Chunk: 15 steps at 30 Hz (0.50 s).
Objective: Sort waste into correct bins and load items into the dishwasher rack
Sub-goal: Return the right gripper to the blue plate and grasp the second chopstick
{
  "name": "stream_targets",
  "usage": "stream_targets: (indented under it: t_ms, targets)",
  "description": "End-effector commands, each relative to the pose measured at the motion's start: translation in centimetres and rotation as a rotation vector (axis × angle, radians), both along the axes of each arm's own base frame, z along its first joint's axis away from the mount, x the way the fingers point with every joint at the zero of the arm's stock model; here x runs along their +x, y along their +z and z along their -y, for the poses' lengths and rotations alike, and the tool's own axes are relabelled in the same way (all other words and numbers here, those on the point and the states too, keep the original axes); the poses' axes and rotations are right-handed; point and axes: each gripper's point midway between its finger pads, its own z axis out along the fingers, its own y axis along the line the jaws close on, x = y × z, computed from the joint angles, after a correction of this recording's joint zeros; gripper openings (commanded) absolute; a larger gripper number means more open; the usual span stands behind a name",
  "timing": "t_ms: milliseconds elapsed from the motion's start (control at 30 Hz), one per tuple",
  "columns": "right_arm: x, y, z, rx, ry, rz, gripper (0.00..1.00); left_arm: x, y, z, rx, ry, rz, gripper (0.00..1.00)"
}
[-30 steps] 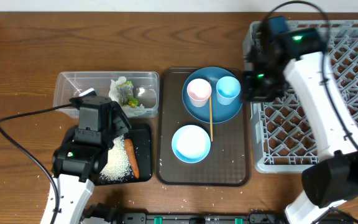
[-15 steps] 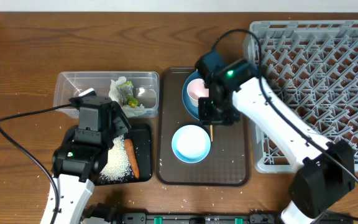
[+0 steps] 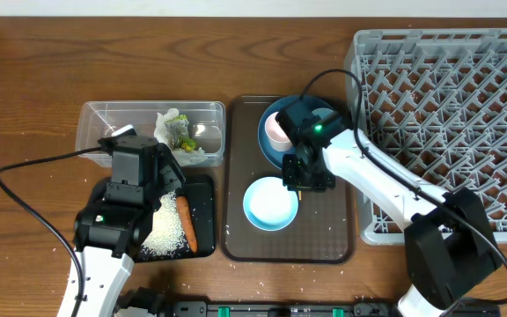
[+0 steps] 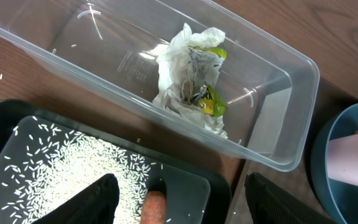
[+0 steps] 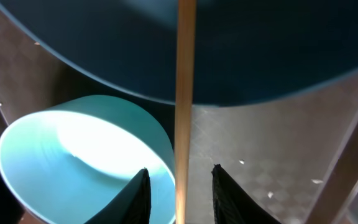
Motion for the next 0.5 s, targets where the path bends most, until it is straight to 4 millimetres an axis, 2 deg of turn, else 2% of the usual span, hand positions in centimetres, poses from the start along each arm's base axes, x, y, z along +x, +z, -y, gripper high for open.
stream_targets:
  t_ms: [0,100,267,467]
  targets:
    - [-0.9,-0.5,-0.5,0.010,0.006,-0.019,0.29,0.1,0.5,-0.5,0.024,0.010,0.013,0.68]
    - [-1.1,-0.7,-0.4,0.006,0.007,-0.024,0.22,0.1,0.5,-0.5,0.024,0.010,0.013,0.68]
    - [-1.2,-0.7,-0.4,0.003,0.009,-0.028,0.01,0.1,0.5,-0.5,0.025,0.010,0.013,0.68]
    - [-1.4,-0.2,0.6,-0.015,-0.002,-0.056,0.01,0.1,0.5,-0.5,0.025,0.010,0.013,0.68]
